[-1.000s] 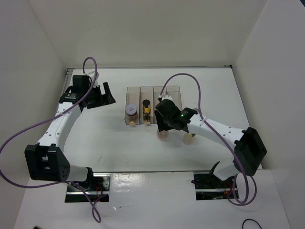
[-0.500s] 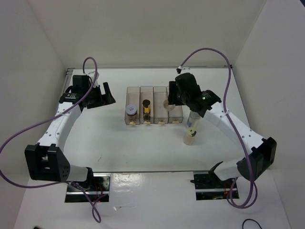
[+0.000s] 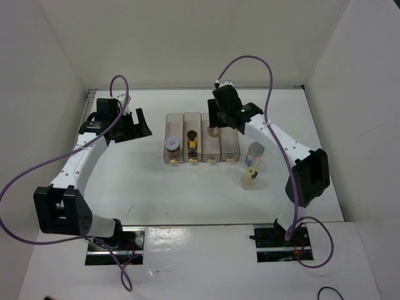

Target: Organize the condiment bottles

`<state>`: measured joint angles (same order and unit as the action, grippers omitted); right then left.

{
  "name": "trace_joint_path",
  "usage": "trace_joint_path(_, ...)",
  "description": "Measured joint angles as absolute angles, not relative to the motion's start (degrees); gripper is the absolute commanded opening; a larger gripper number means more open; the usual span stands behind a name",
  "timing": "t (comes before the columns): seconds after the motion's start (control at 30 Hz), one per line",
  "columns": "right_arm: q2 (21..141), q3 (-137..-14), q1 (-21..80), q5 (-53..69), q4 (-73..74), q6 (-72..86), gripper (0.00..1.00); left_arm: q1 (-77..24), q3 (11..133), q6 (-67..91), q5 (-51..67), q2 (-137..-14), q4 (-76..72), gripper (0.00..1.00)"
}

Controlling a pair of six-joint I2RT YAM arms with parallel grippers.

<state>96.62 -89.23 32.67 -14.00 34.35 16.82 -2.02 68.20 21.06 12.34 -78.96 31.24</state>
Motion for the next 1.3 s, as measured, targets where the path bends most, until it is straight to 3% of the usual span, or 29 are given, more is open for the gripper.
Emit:
trace_joint_path(0.7,109.2,-93.3,32.6,-12.8,32.1,15.0,0.12,-2.0,68.3,20.9,12.8,-81.7,31.2,0.99)
trace_joint_path(0.87,111.4,-93.6,32.6,-13.2,31.7,14.6,0.16,-2.0,68.3,20.9,12.8,-82.5,31.2,0.99)
trace_joint_path(1.0,113.0,-94.4,32.6,-13.5,31.3,14.4,0.2,-2.0,68.3,20.8,12.8,-83.7,31.2,0.99)
trace_joint_path(1.3,115.6,-95.4,32.6,-14.6,30.7,14.3,0.42,-2.0,68.3,19.7,12.8,-83.9,31.2,0.99)
